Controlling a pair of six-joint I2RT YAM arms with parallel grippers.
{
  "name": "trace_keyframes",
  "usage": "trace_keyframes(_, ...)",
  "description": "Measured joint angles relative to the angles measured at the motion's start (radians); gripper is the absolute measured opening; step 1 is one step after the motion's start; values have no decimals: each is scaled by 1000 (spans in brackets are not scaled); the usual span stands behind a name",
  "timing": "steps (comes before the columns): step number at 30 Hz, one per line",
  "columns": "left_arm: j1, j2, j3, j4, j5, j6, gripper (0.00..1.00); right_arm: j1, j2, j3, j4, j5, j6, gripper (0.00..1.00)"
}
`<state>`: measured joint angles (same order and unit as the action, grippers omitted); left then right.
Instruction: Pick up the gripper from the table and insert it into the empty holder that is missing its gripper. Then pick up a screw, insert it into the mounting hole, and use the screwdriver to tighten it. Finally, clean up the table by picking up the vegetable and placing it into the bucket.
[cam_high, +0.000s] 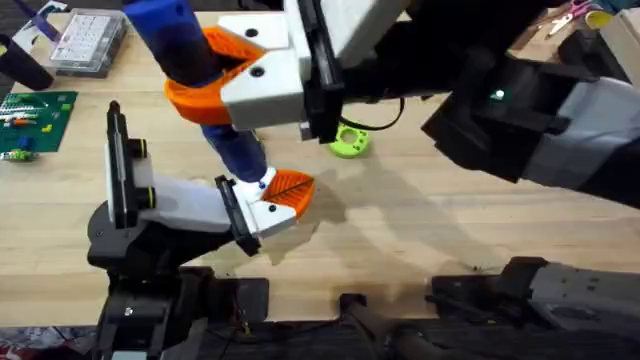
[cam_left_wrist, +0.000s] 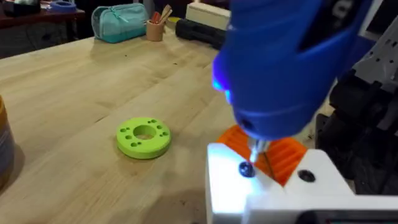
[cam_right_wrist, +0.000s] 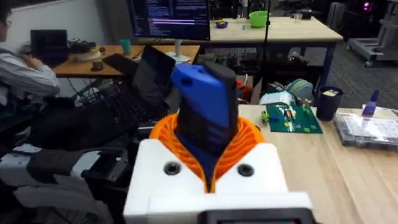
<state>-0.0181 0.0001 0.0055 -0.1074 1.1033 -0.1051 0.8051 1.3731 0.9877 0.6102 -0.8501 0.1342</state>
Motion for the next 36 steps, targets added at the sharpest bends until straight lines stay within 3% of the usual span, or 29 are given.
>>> trace_keyframes(36,0,0,0,0,0,0,5,0,25,-2,-14,13,0,24)
